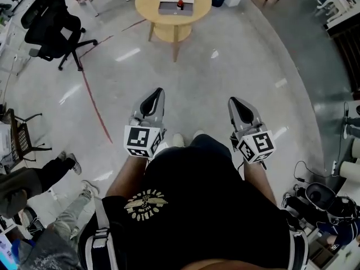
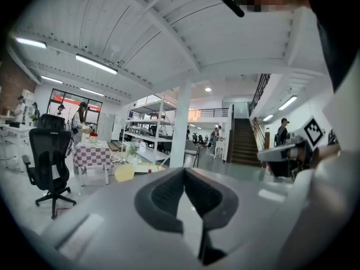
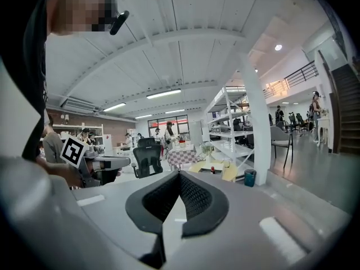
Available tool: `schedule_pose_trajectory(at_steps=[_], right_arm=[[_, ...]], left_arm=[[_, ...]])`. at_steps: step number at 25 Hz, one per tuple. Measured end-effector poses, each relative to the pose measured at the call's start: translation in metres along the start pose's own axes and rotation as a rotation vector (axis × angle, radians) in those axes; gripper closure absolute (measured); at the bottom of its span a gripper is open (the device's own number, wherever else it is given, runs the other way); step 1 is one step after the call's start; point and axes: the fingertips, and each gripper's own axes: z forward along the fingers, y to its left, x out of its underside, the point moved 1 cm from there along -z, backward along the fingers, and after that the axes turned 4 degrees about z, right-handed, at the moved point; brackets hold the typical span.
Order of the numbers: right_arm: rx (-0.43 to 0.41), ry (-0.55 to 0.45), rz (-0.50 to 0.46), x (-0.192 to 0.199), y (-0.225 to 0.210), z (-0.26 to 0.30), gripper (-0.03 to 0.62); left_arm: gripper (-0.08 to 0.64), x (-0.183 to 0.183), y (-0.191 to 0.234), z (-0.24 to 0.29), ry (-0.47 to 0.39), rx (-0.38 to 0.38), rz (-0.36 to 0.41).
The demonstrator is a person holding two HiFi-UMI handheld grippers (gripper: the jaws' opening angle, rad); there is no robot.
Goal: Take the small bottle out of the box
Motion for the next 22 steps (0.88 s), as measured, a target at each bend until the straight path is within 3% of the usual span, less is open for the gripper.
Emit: schedule_pose_trajectory(at_steps=[9,15,22], right_arm=[[-0.046,0.024,0.089,0.012,-0.015,0.032,0.584],[-0.085,0.033,0.062,0.005,-0.014,0.056,0.584],[-0.121,0.030,0.030,-0.006,-0.008,0.070,0.584]], left_arm=[[0.560,0.009,0.021,0.009,0.052,-0.052,0.006],[0.560,-0.010,0.033,0.016,0.012,-0.083,0.022],[0.560,0.005,0.040,0.016,0.046,-0.099,-0.013]])
